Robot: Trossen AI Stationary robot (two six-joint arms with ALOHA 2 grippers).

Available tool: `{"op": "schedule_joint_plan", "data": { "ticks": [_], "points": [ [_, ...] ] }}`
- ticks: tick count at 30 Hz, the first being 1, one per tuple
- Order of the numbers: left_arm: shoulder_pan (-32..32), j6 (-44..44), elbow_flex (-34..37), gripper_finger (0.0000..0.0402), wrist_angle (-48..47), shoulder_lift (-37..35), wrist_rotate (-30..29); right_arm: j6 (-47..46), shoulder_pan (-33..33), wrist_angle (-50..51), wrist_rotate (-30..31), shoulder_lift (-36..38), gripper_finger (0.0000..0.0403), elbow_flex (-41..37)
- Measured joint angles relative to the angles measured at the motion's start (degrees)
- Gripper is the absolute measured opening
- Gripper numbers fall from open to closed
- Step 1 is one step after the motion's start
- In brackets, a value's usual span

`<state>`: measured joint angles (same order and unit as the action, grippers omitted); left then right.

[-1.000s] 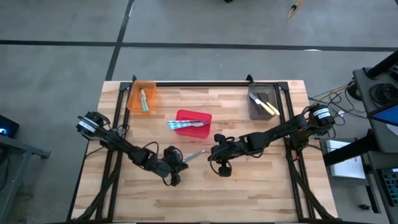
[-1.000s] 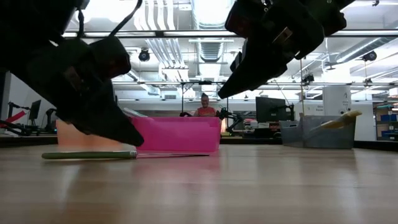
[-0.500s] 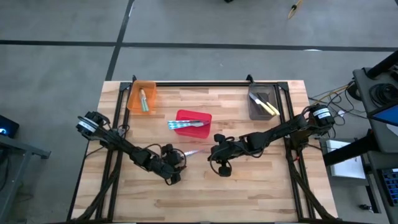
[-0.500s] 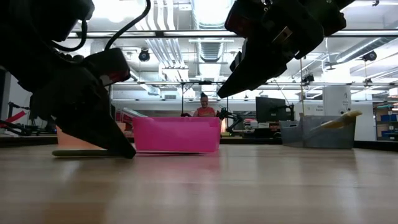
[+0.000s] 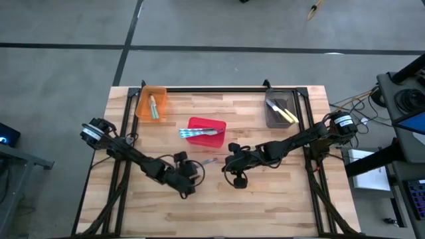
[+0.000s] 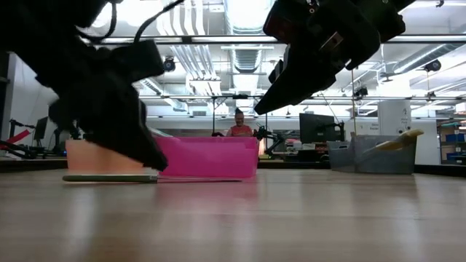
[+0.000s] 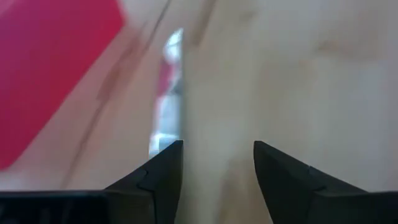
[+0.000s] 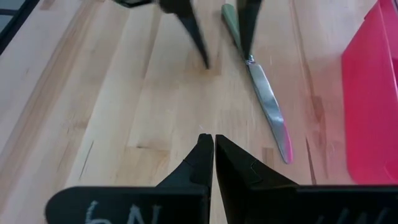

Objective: Sort silverware by color (type)
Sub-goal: Put the green table knife into the orange bin

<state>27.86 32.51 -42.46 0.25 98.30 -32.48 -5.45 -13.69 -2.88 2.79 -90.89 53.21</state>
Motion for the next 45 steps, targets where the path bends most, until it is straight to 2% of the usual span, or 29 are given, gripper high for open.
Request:
{"op": "schedule_joint_plan", "data": {
  "ticks": [2,7,15,21,25,31,36,40,42,45],
  "points": [
    [-0.03,0.87,0.24,0.0173,-2.61,0.0,-1.11,0.29,0.0,-0.02,0.0,0.0,0.0009,0.0],
    [-0.85,3.02,2.48,0.0167,-2.41,-0.09,-0.95,1.08,0.02,-0.02,-0.02,0.0,0.0009,0.0],
    [-0.96,4.63,7.46,0.0159,6.57,-0.29,-0.51,1.85,0.22,-0.08,-0.09,0.02,0.0009,0.0],
    [-0.94,7.45,8.8,0.0153,7.72,-0.31,-0.43,2.14,0.22,-0.43,-0.24,0.02,0.0009,0.0],
    [-0.92,7.56,9.03,0.012,7.75,-0.26,-0.22,2.24,0.22,-0.43,-0.24,0.02,0.0009,0.0],
    [-0.92,7.59,9.09,0.0029,7.36,-0.22,-0.28,2.27,0.22,-0.43,-0.24,0.02,0.0009,0.0],
    [-0.52,10.45,7.72,0.0023,6.51,-0.31,-1.0,2.36,0.22,-0.43,-0.24,0.02,0.0009,0.0],
    [0.77,9.51,4.71,0.0018,4.89,-1.01,0.4,2.51,0.22,-0.43,-0.24,0.02,0.0009,0.0],
    [1.06,9.41,3.0,0.0002,3.91,-1.71,0.22,2.51,0.22,-0.43,-0.24,0.02,0.0009,0.0],
    [1.27,9.35,1.88,0.0007,0.63,-2.18,-0.29,2.5,0.22,-0.43,-0.24,0.02,0.0009,0.0]
  ]
}}
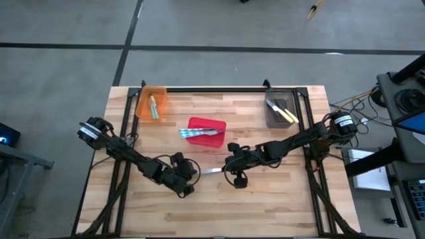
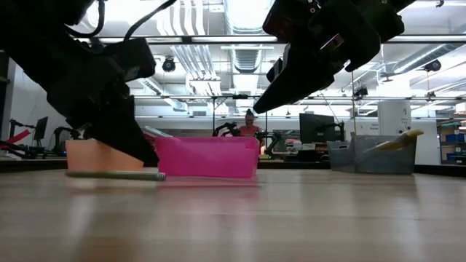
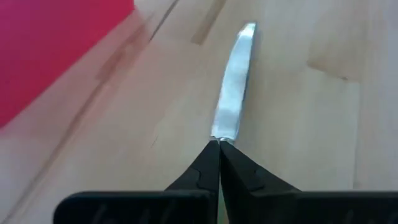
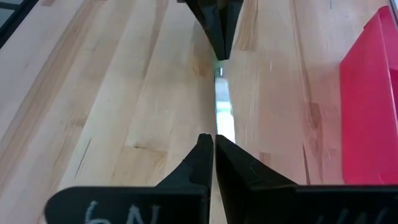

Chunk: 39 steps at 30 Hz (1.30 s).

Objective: Sort silverware by color (type)
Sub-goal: Put the green table knife into the orange bin

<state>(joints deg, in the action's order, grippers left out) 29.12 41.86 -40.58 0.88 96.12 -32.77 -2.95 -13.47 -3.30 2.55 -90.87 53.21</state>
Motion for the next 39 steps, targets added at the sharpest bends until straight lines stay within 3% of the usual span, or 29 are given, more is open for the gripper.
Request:
{"op": "schedule_joint_plan", "data": {
  "ticks": [15,19,25,35,39],
  "points": [
    [-0.27,-9.5,-0.89,0.0001,2.58,-0.6,3.52,0.54,0.15,-0.55,0.0,0.0,0.0009,0.0],
    [-0.36,-12.66,-0.87,0.0016,3.1,-0.6,3.48,0.18,0.59,-0.74,0.0,0.0,0.0009,0.0],
    [-0.81,-17.98,-0.36,0.0082,7.74,-0.59,3.19,-0.03,1.26,-2.17,0.0,0.0,0.0009,0.0],
    [-0.66,-17.47,0.92,0.0232,9.99,1.75,0.32,0.01,1.63,-2.17,0.0,0.0,0.0009,0.0],
    [-0.34,-21.11,1.08,0.0259,11.45,3.08,-0.18,-0.01,2.16,-2.2,-0.01,0.0,0.0009,0.0]
  ]
}}
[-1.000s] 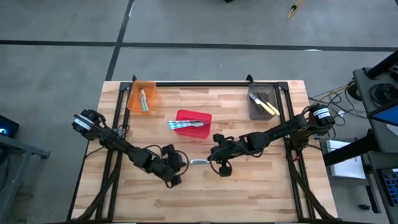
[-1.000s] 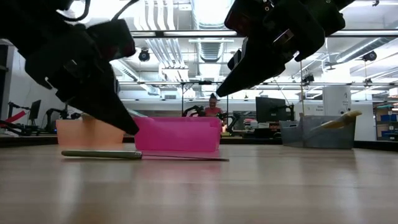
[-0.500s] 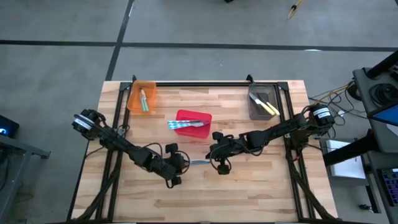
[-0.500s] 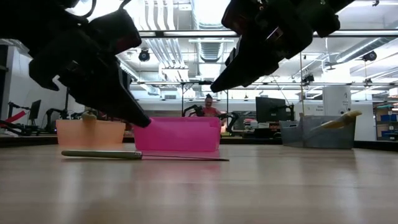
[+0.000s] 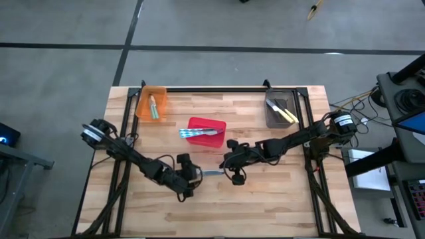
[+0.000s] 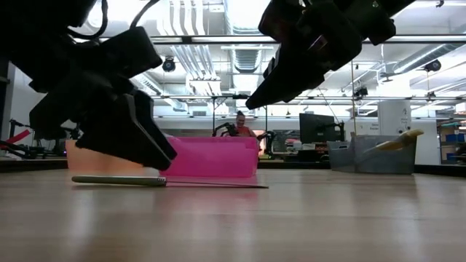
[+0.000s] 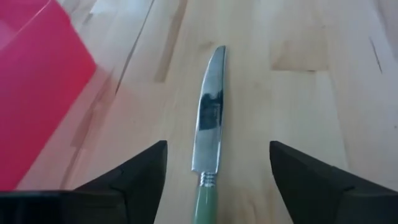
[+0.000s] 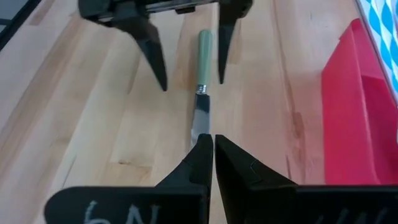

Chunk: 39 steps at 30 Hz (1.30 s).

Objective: Sort silverware by color (type)
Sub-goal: Put the green table knife into the orange bin

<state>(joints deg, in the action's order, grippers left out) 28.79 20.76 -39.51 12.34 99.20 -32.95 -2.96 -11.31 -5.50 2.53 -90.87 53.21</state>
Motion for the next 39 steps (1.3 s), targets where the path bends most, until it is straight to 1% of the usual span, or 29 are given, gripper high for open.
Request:
{"op": "schedule_joint_plan", "data": {
  "ticks": [4,7,12,17,26,29,31,37,39],
  "points": [
    [-0.13,-2.77,0.71,0.026,3.5,1.71,-0.15,-0.02,0.48,-0.25,0.01,0.0,0.0009,0.0],
    [-0.32,-2.92,3.27,0.0252,8.08,3.51,-0.14,0.02,0.48,-1.36,-0.01,0.0,0.0009,0.0],
    [-0.27,-0.51,9.18,0.0236,22.46,6.06,0.45,0.11,0.48,-3.02,0.0,0.0,0.0009,0.0],
    [-0.19,-0.29,13.72,0.0218,35.37,10.03,0.5,0.02,0.49,-3.22,0.01,0.02,0.0009,0.0],
    [0.19,-1.29,15.77,0.0179,51.89,19.98,-0.42,0.0,0.48,-5.52,-0.01,0.02,0.0009,0.0],
    [0.36,-1.39,16.55,0.0162,55.43,21.52,-0.84,-0.02,0.48,-6.09,0.01,0.02,0.0009,0.0],
    [0.36,-1.34,16.85,0.0147,56.07,21.83,-1.25,-0.32,0.48,-6.09,0.01,0.02,0.0009,0.0],
    [0.32,-1.59,17.05,0.0082,56.78,21.71,-1.87,-0.94,0.59,-6.72,0.01,0.02,0.0009,0.0],
    [0.34,-1.39,17.05,0.0068,57.18,21.66,-1.87,-0.92,0.59,-7.12,0.01,0.02,0.0009,0.0]
  ]
}}
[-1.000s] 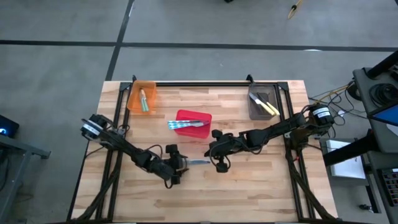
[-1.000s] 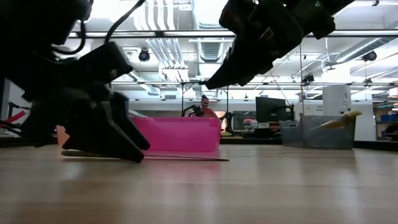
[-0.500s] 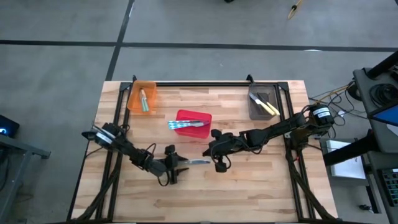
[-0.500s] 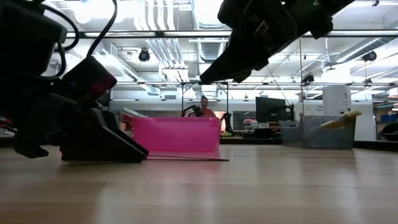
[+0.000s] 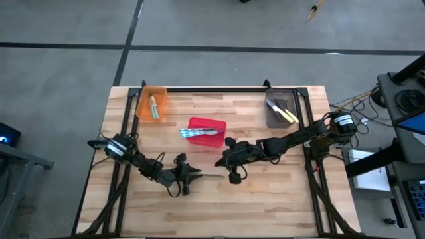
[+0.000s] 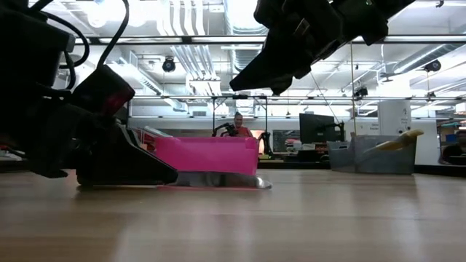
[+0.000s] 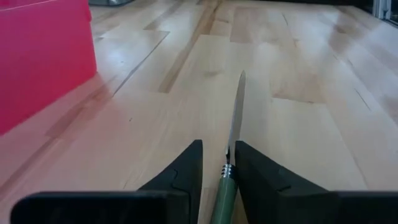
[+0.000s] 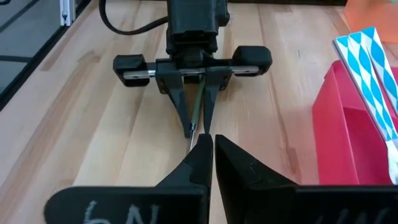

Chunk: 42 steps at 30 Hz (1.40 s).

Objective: Sort silverware by color (type)
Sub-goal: Put the green table knife into the orange bin

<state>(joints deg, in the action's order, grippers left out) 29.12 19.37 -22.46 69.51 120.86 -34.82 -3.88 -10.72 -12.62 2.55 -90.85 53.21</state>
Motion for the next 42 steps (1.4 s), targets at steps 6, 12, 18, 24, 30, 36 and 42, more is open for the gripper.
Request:
{"op": "schedule_joint_plan", "data": {
  "ticks": [6,12,18,24,30,36,42],
  "points": [
    [0.0,0.53,0.26,0.0068,1.55,0.02,0.53,-0.03,0.0,0.02,0.0,0.0,0.0009,0.0],
    [-0.02,0.74,0.27,0.0067,1.99,-0.07,0.72,-0.13,0.0,0.09,0.0,0.0,0.0009,0.0],
    [0.09,1.74,0.37,0.0065,2.27,-1.81,1.69,-0.14,0.0,0.12,0.0,0.0,0.0009,0.0],
    [0.2,2.08,1.45,0.0033,-1.53,-6.94,2.31,0.58,0.0,0.35,0.01,0.0,0.0009,0.0],
    [0.13,6.11,2.51,0.0001,-12.88,-13.82,1.5,0.96,0.0,0.37,0.02,0.0,0.0009,0.0],
    [0.2,5.21,2.99,0.0001,-14.56,-18.44,2.58,1.55,0.0,0.39,0.0,0.0,0.0009,0.0],
    [0.2,3.6,2.69,0.0011,-14.78,-20.42,4.77,2.31,0.0,0.41,0.0,0.0,0.0009,0.0]
  ]
}}
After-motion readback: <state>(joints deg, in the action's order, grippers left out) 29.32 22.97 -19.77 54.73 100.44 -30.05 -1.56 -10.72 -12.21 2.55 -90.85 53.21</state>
